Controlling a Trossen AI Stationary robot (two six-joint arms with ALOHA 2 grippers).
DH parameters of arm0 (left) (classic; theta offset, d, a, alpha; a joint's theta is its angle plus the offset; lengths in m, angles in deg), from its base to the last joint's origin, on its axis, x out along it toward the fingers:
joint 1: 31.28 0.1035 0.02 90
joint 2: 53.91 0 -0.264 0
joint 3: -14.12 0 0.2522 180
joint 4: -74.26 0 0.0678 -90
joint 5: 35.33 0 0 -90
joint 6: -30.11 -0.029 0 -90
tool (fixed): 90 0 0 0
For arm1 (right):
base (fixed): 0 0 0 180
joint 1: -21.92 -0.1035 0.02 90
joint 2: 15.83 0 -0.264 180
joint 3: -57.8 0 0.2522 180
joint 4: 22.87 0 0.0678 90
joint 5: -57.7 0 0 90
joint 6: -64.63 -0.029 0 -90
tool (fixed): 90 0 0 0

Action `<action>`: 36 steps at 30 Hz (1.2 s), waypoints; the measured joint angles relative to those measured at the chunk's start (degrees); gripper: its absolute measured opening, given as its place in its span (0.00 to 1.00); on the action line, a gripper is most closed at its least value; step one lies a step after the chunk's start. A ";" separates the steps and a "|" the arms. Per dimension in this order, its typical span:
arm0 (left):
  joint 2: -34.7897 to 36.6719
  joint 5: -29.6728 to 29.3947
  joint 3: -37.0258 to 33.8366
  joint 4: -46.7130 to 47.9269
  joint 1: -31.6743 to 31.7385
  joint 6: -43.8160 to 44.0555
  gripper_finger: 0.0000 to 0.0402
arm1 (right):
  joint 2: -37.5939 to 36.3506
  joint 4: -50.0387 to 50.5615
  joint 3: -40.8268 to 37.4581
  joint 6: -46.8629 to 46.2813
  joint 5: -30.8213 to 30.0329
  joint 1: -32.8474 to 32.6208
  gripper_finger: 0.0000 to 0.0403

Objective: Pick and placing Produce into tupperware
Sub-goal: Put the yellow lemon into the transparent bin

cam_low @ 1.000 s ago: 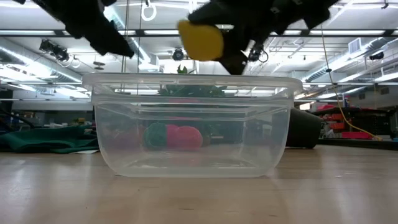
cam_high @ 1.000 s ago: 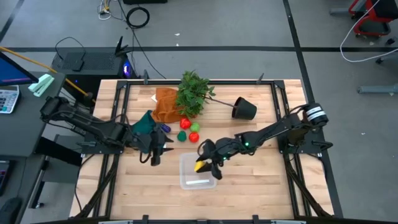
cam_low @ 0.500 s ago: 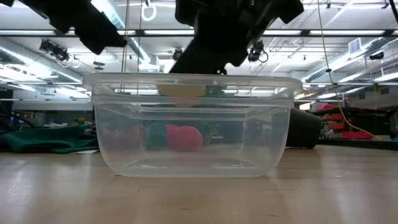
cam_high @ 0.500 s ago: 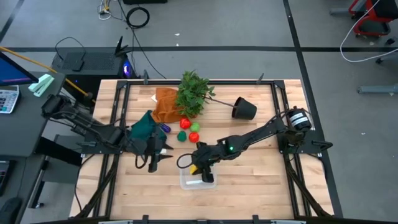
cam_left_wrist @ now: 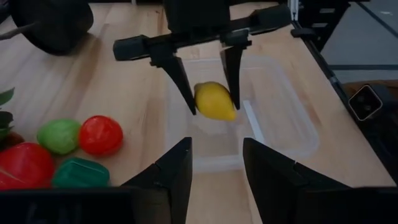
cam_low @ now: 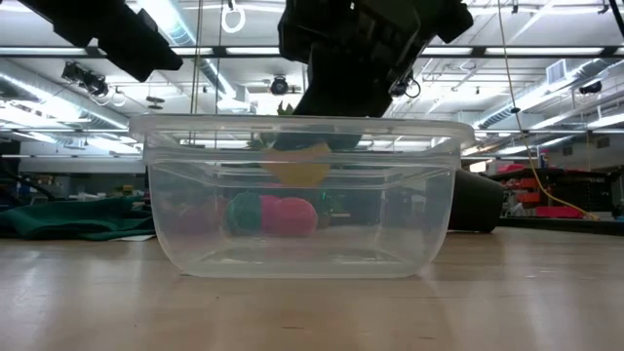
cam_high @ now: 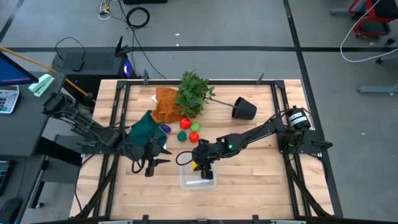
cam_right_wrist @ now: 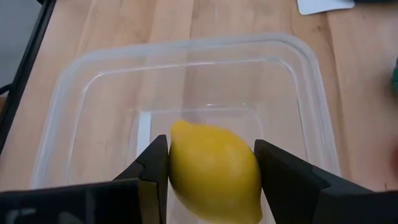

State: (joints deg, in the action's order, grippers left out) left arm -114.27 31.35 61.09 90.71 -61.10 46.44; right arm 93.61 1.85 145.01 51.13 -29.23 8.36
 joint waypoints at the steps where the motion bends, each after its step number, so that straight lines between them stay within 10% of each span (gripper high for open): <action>1: 0.00 -0.02 0.00 0.10 0.00 0.00 0.37 | 0.00 0.13 0.00 -0.04 0.00 0.00 0.37; 36: -0.04 -0.02 0.02 1.11 -0.03 1.46 0.38 | 3.96 -0.98 -0.07 0.72 2.71 -0.39 0.41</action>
State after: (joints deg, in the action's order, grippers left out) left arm -114.31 31.33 61.11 91.82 -61.13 47.91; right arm 97.57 0.87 144.95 51.85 -26.52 7.96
